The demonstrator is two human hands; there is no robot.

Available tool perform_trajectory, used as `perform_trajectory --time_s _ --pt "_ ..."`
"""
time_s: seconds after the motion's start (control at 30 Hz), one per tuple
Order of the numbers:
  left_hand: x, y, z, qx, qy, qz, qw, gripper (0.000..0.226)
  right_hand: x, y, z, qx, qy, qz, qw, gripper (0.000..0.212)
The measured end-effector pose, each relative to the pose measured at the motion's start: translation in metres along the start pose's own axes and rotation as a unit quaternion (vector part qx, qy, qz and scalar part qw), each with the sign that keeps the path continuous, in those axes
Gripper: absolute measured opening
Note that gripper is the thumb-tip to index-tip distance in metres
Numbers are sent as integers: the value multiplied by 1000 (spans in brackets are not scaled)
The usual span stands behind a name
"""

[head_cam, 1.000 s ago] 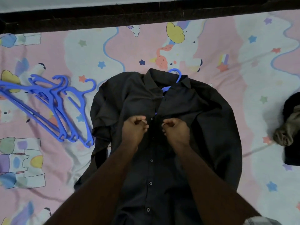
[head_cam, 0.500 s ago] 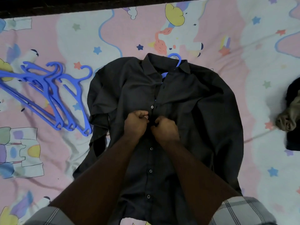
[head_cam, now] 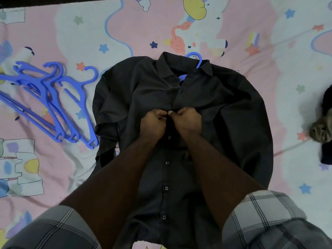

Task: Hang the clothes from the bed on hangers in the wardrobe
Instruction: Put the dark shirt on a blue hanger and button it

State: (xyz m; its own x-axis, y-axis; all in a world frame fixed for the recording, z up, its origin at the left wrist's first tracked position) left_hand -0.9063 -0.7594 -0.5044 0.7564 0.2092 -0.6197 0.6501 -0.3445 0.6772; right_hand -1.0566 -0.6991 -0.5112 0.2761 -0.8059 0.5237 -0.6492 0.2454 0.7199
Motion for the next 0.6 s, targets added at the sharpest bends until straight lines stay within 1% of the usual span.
perform_trajectory --time_s 0.07,0.23,0.33,0.37,0.47,0.5,0.6 --pt "1 -2 1 -2 5 1 1000 24 2 -2 3 -2 -9 -7 1000 48" --pt "1 -5 5 -1 18 11 1000 22 4 3 4 -14 -29 -14 999 35" --pt "1 -5 6 -5 22 14 1000 19 1 3 2 -12 -27 -4 1000 32" --pt "1 -5 5 -5 22 12 1000 19 2 1 2 -9 -26 -1 1000 36" --pt "0 -8 4 1 22 8 1000 17 7 1 3 -21 -15 -16 1000 56" --pt "0 -8 4 2 23 10 1000 17 8 2 4 -19 -17 -27 999 59" --pt "1 -7 6 7 26 15 1000 17 13 5 4 -16 -18 -43 999 51"
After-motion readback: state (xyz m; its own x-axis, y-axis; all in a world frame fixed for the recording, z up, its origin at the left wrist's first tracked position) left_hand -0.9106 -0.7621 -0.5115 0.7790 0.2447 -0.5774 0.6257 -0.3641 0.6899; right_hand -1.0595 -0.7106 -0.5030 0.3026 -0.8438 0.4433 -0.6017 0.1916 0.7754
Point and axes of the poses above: each hand's wrist, its own z-axis towards the middle knuckle, its own y-axis out of the back of the hand, x = y × z, the point moved 9 cm from there along z, towards the middle knuckle, and after that the axes turned 10 degrees about -x, right-handed, at the moved point
